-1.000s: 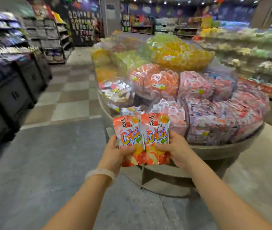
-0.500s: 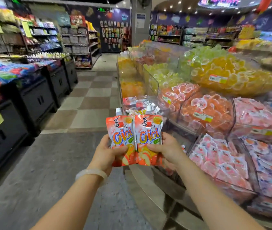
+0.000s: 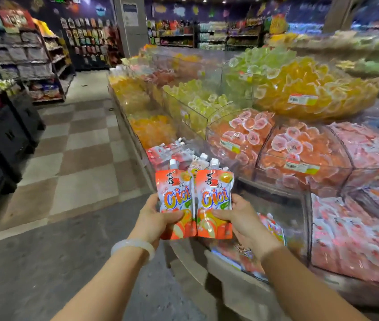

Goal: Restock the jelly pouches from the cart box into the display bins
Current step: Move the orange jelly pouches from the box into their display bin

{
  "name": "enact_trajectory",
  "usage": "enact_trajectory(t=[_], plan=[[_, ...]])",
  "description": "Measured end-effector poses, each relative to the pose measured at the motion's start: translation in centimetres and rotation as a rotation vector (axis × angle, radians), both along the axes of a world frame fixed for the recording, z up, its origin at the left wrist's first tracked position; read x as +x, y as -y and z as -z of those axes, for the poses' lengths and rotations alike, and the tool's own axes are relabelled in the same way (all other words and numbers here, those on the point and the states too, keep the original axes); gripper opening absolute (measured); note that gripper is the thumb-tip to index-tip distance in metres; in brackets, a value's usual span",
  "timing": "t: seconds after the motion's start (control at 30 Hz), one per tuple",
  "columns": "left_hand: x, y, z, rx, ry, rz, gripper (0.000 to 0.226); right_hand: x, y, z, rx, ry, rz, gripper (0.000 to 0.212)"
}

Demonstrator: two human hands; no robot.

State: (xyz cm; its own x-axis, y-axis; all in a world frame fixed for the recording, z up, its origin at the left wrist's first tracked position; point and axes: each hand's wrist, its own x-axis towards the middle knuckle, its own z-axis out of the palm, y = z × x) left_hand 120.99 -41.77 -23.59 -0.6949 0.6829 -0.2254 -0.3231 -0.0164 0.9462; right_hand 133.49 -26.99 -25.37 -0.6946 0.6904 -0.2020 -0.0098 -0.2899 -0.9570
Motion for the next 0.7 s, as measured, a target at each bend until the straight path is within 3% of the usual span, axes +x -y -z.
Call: enact_trajectory(t=[0.23,0.33,0.53,0.7], plan=[[-3.4,-7.7,0.2,0.030,-0.015,0.250,0.046,3.8,-4.7,-0.3,0.108,0.138,0.392,0.027],[-2.3,-10.4,1.3,0.005,0.007,0.334,0.045,6.4,-6.3,1.1,0.086,0.213,0.524,0.037],[-2.2,-15.0,3.5,-0.002,0.004,0.390,0.045,6.8,-8.4,4.6,-0.029,0.327,0.531,0.036],[-4.4,-16.9,3.8,-0.036,0.028,0.327,0.047,2.7,-9.8,8.2,-0.070,0.396,0.382,0.037]])
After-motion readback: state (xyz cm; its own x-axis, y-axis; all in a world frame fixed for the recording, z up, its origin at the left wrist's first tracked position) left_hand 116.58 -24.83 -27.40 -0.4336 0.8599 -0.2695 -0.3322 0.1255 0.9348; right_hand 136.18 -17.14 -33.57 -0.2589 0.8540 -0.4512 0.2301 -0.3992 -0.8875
